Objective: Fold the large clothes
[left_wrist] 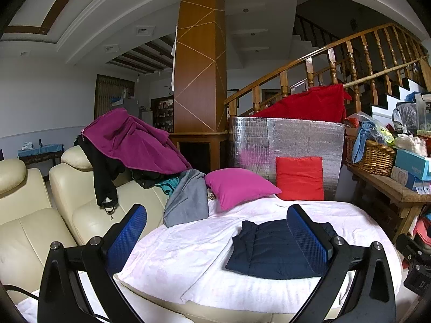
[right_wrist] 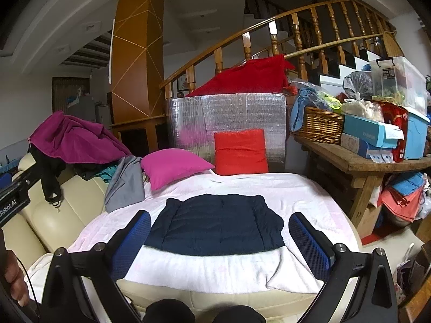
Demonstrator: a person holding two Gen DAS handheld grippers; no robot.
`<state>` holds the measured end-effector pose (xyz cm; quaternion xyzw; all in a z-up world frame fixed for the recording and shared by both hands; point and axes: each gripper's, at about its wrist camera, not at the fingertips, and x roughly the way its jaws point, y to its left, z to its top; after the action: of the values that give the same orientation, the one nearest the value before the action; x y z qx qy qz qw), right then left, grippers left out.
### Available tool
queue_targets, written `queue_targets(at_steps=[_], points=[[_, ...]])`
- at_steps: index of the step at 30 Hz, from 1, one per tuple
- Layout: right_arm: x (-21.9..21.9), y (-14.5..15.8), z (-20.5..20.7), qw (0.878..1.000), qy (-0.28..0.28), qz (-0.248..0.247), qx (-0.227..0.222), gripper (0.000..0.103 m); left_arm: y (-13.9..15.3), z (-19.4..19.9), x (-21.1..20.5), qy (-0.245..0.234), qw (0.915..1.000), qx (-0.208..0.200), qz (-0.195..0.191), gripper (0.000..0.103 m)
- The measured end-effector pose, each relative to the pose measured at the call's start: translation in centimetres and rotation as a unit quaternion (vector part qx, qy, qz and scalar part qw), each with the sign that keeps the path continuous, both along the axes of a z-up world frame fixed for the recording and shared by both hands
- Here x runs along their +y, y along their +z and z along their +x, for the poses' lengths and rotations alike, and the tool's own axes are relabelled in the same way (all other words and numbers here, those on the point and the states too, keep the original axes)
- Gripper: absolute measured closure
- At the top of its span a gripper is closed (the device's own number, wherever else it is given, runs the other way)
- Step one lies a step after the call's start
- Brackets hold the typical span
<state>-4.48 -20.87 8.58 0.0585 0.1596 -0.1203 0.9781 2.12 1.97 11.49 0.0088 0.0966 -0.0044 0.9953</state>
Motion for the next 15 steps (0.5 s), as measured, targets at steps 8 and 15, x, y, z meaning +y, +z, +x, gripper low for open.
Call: queue_targets(at_steps=[8, 15], points=[[-0.7, -0.5, 2.3, 1.000, 0.009, 0.002, 0.019, 0.000, -0.3, 2.1, -0.6, 0.004, 0.9998, 0.017, -0.003, 0.000], [-2.2, -1.8, 5.8, 0.999, 0.011, 0.013, 0.038, 0.000, -1.2, 5.7, -2.3, 0.003, 0.9992, 0.039, 0.008, 0.000]])
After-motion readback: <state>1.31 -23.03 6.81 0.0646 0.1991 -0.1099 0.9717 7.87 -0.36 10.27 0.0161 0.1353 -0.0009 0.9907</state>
